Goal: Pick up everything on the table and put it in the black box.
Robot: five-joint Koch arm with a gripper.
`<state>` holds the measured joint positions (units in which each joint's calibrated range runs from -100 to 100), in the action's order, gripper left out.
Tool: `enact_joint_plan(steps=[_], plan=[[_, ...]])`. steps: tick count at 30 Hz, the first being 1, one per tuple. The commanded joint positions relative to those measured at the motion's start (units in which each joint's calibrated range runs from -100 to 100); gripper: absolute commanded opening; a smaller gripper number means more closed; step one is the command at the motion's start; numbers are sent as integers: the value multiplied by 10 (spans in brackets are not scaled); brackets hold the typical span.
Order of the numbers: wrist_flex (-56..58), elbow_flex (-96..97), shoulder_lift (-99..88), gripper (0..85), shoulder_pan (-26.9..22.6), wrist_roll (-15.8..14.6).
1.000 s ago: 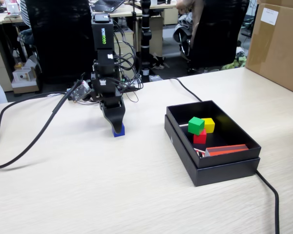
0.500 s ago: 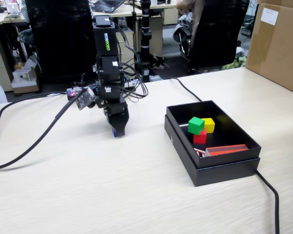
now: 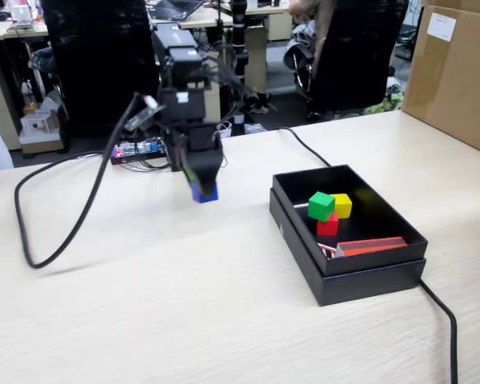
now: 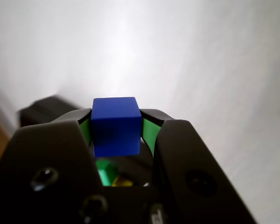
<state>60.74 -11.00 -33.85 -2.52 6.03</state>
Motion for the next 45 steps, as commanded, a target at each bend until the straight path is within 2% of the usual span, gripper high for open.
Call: enact_joint_plan(steps=[1, 6, 10, 16, 22, 24, 26, 31, 36, 37, 40, 42, 45], plan=[[6, -118, 12, 114, -36, -6], [43, -283, 128, 114, -104, -22], [56, -348, 243, 116, -152, -46], [58, -360, 414, 120, -177, -80], [69, -372, 481, 128, -183, -90], [82, -372, 494, 262, -186, -94], [84, -368, 491, 351, -187, -96], [84, -355, 351, 414, -185, -99], [88, -335, 136, 427, -159, -88], [88, -309, 51, 428, -141, -77], [87, -249, -57, 428, -110, -66], [86, -152, -157, 487, -75, -54], [82, -38, -270, 507, -35, -45]])
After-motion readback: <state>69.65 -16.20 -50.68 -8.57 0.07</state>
